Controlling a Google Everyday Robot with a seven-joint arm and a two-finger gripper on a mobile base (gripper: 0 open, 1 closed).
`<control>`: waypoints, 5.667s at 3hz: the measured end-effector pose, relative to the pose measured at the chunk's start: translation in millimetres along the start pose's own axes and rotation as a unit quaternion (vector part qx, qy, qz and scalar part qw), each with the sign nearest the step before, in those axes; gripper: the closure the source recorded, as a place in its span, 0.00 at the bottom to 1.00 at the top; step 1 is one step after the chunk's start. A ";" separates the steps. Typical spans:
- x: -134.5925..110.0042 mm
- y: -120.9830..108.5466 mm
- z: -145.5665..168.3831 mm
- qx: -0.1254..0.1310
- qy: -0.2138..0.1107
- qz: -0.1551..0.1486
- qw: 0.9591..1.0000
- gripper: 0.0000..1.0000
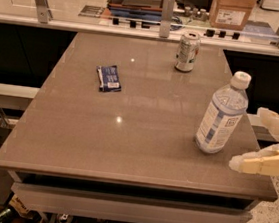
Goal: Move blue plastic bottle near 7up can
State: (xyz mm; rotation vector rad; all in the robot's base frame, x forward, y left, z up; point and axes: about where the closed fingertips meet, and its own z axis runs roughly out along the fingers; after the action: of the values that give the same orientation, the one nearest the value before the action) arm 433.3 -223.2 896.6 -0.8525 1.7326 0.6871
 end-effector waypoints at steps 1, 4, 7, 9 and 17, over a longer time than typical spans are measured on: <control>4.1 -2.3 14.7 -0.003 -0.014 -0.001 1.000 0.00; -7.6 -6.5 53.7 -0.014 -0.056 -0.005 0.998 0.00; -13.3 0.1 65.0 -0.018 -0.054 -0.006 0.998 0.63; -30.2 -35.1 77.6 0.041 -0.048 -0.023 0.998 1.00; -67.5 -223.6 103.4 0.320 -0.050 0.013 0.946 1.00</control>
Offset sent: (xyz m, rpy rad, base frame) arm 0.0335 0.0294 -0.0194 0.0776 -0.0535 0.0156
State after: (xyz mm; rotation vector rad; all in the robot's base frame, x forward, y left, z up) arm 685.3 -258.0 920.3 -0.3346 1.7204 0.1474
